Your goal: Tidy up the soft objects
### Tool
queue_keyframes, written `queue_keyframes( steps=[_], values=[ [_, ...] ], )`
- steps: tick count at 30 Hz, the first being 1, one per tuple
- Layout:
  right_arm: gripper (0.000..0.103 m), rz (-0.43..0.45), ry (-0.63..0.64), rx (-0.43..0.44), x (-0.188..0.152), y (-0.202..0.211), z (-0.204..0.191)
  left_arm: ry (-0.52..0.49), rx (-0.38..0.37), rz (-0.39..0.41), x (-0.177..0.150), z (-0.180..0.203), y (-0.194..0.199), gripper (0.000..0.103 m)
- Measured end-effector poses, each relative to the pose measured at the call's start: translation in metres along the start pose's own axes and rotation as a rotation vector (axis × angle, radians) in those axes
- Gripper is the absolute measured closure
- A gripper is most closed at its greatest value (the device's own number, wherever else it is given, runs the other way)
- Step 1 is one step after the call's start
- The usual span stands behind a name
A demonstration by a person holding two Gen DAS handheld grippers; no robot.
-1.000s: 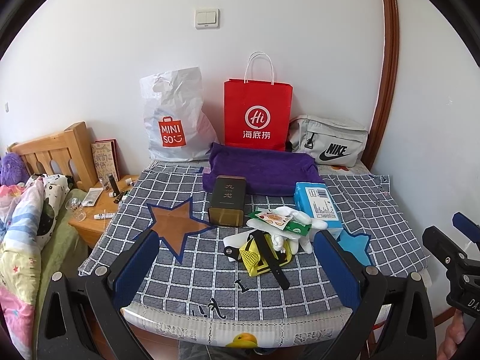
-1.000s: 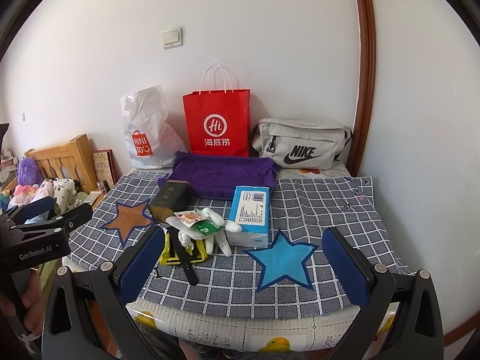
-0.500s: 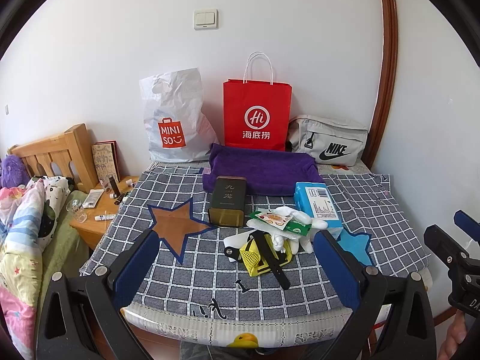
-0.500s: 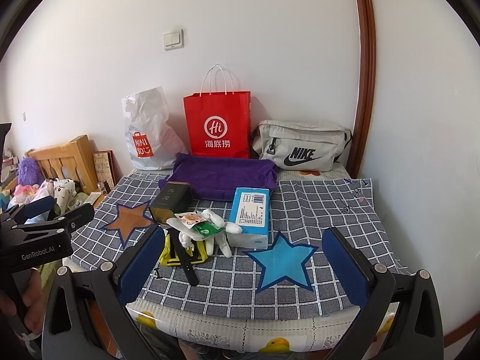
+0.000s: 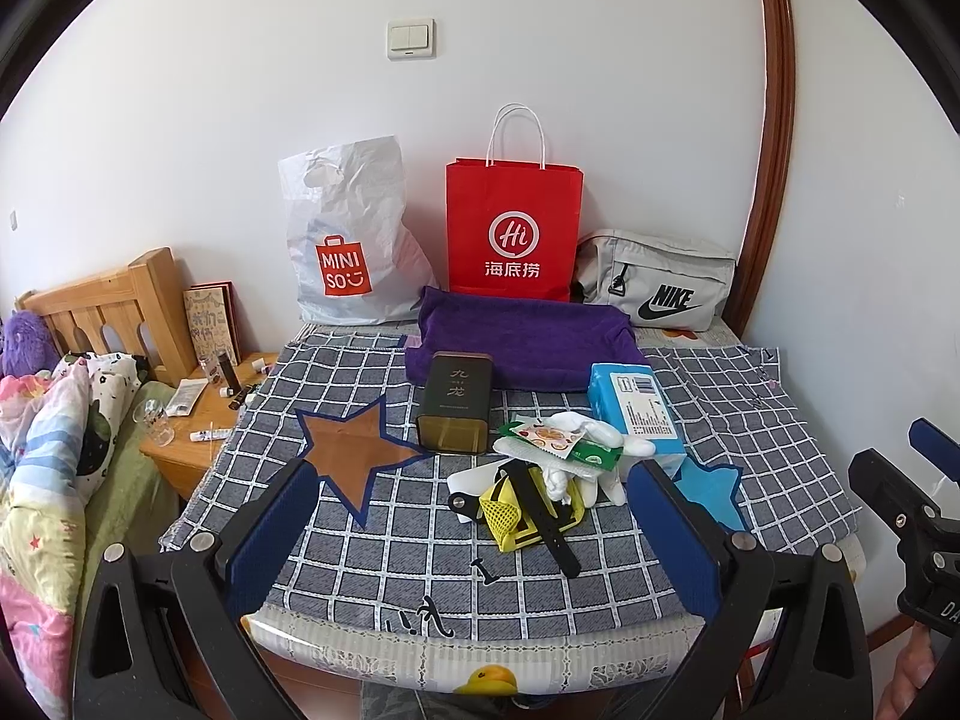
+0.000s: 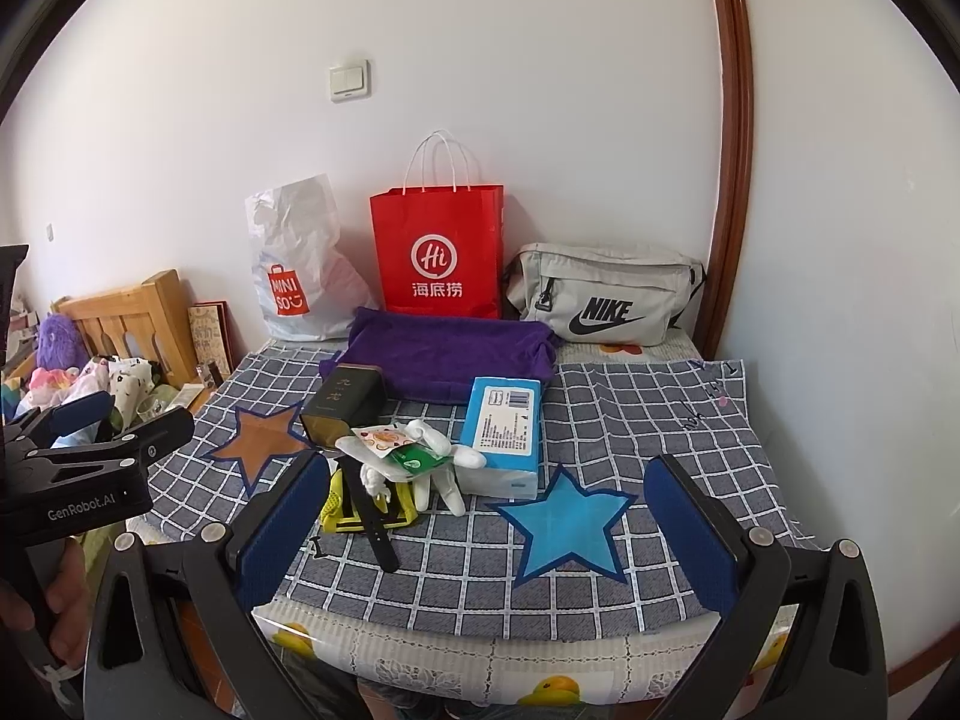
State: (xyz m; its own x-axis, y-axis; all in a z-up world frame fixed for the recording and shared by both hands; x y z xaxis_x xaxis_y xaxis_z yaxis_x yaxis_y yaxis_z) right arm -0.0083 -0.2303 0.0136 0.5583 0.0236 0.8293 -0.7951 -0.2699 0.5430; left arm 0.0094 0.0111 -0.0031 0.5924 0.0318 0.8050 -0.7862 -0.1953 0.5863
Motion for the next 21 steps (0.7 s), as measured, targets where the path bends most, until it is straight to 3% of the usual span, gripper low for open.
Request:
queue_keyframes(
  steps=[21],
  values=[
    [0.000,-0.012,0.002,0.000,-0.002,-0.007,-0.003,0.001,0.001,-0.031,-0.007,0.001,-0.011,0.000]
  ],
)
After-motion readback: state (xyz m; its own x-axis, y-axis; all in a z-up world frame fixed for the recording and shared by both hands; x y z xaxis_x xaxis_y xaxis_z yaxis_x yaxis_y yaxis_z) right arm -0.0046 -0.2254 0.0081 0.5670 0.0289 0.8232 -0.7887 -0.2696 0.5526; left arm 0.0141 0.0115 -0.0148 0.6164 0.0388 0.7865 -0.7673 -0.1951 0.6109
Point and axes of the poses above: each gripper's, at about its wrist camera, not at the fingertips, and y roughly against the way its jaws point, z to its right, x to its top, the point moved 2 cm from there along -y, roughly the way its jaws point, and after that the axes turned 11 degrees about x, right-handed, at the moved point
